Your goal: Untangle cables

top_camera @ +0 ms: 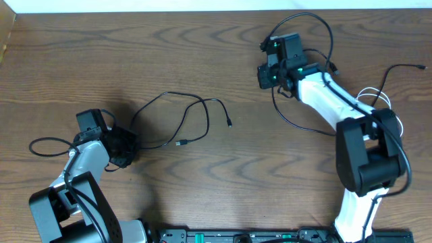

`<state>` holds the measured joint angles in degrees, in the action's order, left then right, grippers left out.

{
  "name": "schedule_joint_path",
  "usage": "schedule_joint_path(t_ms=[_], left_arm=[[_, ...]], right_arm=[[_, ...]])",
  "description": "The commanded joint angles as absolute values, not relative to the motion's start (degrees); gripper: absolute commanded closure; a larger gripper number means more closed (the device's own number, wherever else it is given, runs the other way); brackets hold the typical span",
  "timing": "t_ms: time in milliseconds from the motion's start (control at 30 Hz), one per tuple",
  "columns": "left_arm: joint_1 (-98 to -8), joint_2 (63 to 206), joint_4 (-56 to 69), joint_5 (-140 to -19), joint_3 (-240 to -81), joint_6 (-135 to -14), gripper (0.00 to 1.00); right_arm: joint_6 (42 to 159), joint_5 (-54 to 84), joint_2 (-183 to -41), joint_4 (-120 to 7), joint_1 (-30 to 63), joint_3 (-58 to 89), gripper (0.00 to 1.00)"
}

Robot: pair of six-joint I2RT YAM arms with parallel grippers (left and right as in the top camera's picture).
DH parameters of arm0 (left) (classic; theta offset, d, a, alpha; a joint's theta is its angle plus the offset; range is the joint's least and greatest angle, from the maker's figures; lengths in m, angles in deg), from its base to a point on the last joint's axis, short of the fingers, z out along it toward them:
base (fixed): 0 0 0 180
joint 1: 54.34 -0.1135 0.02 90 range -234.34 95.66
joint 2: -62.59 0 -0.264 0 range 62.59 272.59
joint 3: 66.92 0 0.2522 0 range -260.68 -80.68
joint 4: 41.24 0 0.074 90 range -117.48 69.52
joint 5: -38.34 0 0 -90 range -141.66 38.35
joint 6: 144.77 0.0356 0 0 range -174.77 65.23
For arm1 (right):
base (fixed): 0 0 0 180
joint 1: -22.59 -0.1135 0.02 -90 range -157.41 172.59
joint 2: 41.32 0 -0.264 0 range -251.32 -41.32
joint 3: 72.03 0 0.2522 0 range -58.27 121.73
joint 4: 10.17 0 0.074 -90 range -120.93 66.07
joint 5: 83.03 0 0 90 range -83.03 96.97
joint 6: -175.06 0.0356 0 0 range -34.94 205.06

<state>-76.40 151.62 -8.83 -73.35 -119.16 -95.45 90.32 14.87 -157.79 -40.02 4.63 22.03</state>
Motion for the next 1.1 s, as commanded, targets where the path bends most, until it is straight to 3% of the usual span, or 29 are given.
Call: schedule_joint_path(t_ms=[0,267,633,1067], left_arm=[[-76.27,152.50,-8.52,-71.95,-118.39,-95.32,0.92],[-76.25,152.50,-8.52,-71.97,-118.39,-93.81,0.92],[-74.70,152.50,-8.69,-71.97,-118.39,-93.83,0.92],[-74.61,152.50,-8.76,-71.97,-118.39,-93.83,0.92]], right_arm=[[89.25,10.89,-162.57,-39.04,4.22,22.14,0.97],[89.29,8.94,-166.49,-41.23,6.47,22.14,0.99],[89.25,-6.49,-166.49,-56.13,14.99,22.11,0.99],[89.25,-0.80,-166.49,-63.00,26.38,22.11,0.99]])
